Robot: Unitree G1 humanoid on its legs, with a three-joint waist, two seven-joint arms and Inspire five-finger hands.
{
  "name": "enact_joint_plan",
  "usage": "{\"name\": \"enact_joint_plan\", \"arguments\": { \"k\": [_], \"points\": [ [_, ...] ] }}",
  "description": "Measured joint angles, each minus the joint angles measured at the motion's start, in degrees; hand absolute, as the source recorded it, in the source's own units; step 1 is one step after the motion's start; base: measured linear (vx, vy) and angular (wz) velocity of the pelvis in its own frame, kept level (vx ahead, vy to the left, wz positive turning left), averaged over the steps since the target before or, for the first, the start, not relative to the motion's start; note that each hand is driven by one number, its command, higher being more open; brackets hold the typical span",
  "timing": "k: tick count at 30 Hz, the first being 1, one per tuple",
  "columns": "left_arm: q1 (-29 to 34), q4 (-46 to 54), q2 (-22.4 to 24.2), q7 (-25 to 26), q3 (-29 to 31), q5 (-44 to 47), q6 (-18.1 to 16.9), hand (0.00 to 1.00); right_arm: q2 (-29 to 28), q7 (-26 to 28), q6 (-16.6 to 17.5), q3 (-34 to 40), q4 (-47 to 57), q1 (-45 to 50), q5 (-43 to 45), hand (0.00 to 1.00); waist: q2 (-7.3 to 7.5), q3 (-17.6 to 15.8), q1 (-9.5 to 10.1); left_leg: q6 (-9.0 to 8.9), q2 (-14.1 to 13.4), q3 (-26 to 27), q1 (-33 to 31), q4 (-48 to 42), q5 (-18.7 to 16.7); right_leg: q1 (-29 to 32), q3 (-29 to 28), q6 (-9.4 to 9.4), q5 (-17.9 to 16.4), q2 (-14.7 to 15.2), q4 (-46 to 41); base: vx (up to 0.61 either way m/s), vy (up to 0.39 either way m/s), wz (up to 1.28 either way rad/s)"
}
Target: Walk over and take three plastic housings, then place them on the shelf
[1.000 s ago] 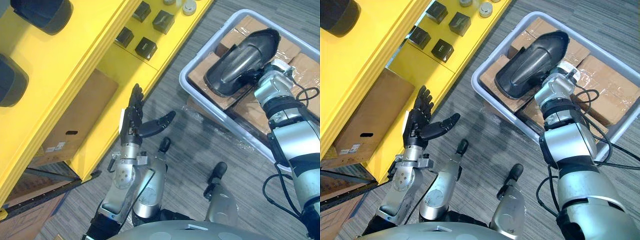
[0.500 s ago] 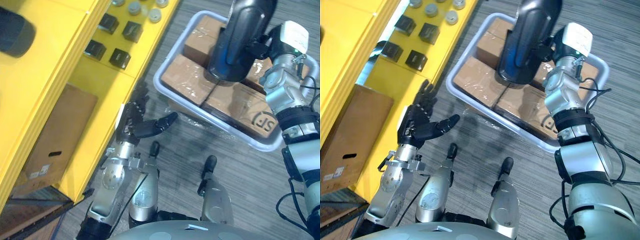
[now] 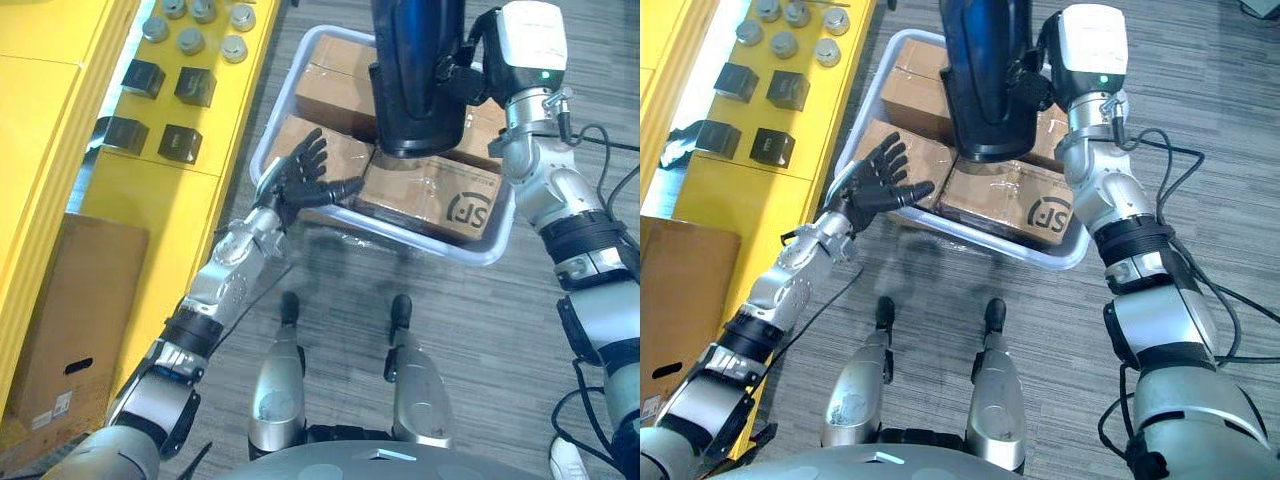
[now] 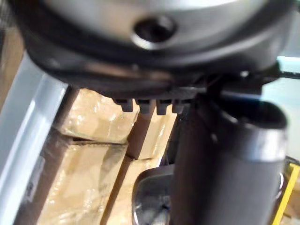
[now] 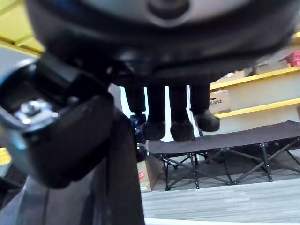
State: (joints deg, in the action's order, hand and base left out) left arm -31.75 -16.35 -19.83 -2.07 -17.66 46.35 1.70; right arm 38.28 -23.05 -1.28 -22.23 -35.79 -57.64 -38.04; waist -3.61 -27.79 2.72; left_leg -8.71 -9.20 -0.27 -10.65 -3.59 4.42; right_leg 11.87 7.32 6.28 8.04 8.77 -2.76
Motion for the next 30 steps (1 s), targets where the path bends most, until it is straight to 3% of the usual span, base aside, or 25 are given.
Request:
{"name": "enact_joint_plan", "arguments": {
  "k": [7,12,13,15,20,24,27,30],
  "points": [
    [-7.4,-4.6,4.2,3.6,0.2,12.2,0.9,1.00,-6.3,-0.5,4.6,-1.9,0.0,-1.4,-3.8,0.00,1.32,-0.1,-0.42,-0.19,0.0,0.2,0.0,-0.3,-0.2,0.1,-0.3,-0.01,0.2,-0.1,0.0,-0.01,0.000,-0.02],
    [-8.9,-7.0,4.2,6.2,0.9,12.3,0.9,1.00,-8.1,-0.5,5.9,-3.0,0.2,-1.6,-3.9,0.00,2.17,-0.2,-0.37,-0.20,0.0,0.2,-0.2,-0.3,-0.2,0.1,-0.3,0.01,0.2,0.0,0.0,0.00,0.000,0.00],
    [-8.9,-7.2,4.3,6.9,0.9,12.3,0.9,0.00,-8.9,-0.5,5.9,-3.1,0.3,-1.6,-3.9,0.00,2.17,-0.2,-0.35,-0.20,0.0,0.2,-0.2,-0.3,-0.2,0.1,-0.3,0.01,0.2,0.0,0.0,0.00,0.000,0.00],
    [-9.0,-7.5,4.7,9.3,1.0,12.4,0.5,0.00,-10.3,-0.5,6.4,-3.1,0.4,-1.5,-4.4,0.00,2.18,-0.2,-0.44,-0.21,0.0,0.1,-0.2,-0.3,-0.2,0.1,-0.3,0.01,0.2,0.0,0.0,0.00,0.000,0.00],
    [-9.0,-8.7,6.4,14.4,2.1,16.0,-4.2,0.00,-12.0,-0.5,7.3,-3.2,3.6,0.3,-4.5,0.00,2.34,-0.3,-0.36,-0.21,0.0,-0.1,-0.3,-0.5,-0.2,0.0,-0.1,0.00,0.2,0.0,0.0,-0.01,0.003,0.01],
    [-9.5,-9.9,6.5,14.1,3.6,20.4,-9.3,0.00,-13.6,-0.6,7.3,-2.8,4.7,2.4,-4.4,0.00,3.00,-0.5,-0.34,-0.21,0.0,-0.3,-0.3,-0.8,-0.2,-0.3,0.1,0.00,0.2,0.0,0.0,0.00,0.000,0.01],
    [-9.5,-10.2,6.8,12.2,2.9,21.6,-9.4,0.00,-14.0,-0.7,6.7,-1.9,4.7,3.1,-4.4,0.00,3.30,-0.6,0.15,-0.25,0.0,-0.4,-0.3,-1.1,-0.3,-0.6,0.3,0.00,0.2,0.0,0.0,0.00,0.000,0.02],
    [-9.4,-11.3,7.6,11.3,2.8,24.8,-11.6,0.00,-15.8,-1.6,6.7,-0.9,7.2,5.2,-4.3,0.00,4.82,-0.5,-0.04,-0.27,0.0,-0.5,0.1,-1.2,-0.3,-1.2,0.3,-0.01,0.2,0.0,0.1,0.00,0.000,0.00]
  ]
}}
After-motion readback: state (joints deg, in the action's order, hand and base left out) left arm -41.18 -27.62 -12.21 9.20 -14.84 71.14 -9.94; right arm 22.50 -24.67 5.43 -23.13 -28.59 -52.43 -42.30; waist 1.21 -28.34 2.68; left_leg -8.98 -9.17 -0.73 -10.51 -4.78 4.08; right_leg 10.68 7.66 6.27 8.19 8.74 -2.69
